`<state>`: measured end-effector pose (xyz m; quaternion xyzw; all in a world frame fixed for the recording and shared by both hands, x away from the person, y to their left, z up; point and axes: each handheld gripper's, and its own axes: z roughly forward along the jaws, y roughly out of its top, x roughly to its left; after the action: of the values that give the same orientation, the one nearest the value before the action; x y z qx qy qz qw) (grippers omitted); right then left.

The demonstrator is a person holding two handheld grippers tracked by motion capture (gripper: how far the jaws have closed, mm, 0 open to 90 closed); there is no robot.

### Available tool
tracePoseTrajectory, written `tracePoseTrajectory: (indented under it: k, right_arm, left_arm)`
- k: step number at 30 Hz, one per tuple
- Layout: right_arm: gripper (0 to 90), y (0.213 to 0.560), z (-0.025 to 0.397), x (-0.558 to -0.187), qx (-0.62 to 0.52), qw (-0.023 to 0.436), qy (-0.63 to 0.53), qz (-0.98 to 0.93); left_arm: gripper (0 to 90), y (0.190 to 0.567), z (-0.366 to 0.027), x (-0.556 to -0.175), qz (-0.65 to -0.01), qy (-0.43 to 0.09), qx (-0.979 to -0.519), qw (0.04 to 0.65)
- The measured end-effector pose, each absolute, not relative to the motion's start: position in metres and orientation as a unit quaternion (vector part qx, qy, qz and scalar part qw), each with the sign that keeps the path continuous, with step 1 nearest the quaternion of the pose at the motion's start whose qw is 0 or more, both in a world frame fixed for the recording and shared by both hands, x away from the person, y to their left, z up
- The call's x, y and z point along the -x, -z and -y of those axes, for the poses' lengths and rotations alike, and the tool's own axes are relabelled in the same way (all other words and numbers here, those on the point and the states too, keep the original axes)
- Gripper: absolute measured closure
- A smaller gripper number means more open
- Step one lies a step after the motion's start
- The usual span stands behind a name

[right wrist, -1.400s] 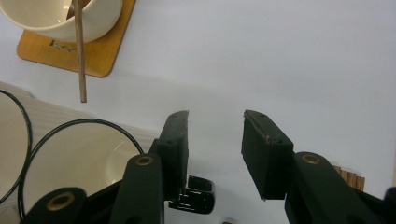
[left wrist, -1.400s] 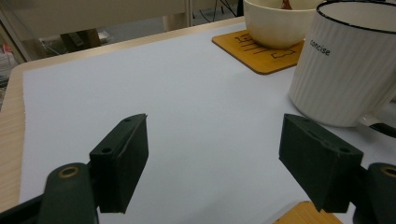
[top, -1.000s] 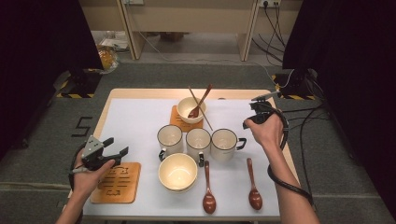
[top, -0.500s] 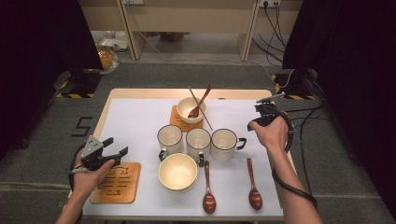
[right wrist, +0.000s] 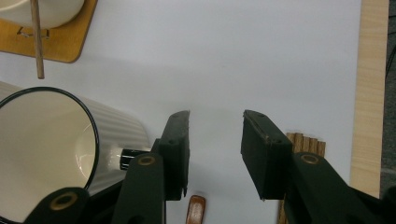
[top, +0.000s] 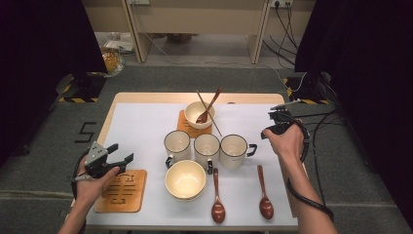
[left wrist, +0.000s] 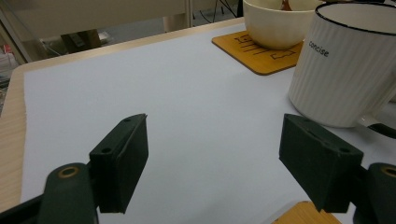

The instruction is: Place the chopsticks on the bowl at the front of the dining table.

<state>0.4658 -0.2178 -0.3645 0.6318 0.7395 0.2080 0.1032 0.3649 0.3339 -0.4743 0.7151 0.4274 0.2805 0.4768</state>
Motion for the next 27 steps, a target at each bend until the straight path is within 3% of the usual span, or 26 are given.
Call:
tracePoseTrajectory:
  k: [27]
  right_arm:
    - [63.3, 0.392, 0.242, -0.449, -0.652, 0.097, -0.186, -0.729]
  left_arm:
    - [23.6, 0.473, -0.333, -0.364, -0.427, -0.281, -0.715, 0.477]
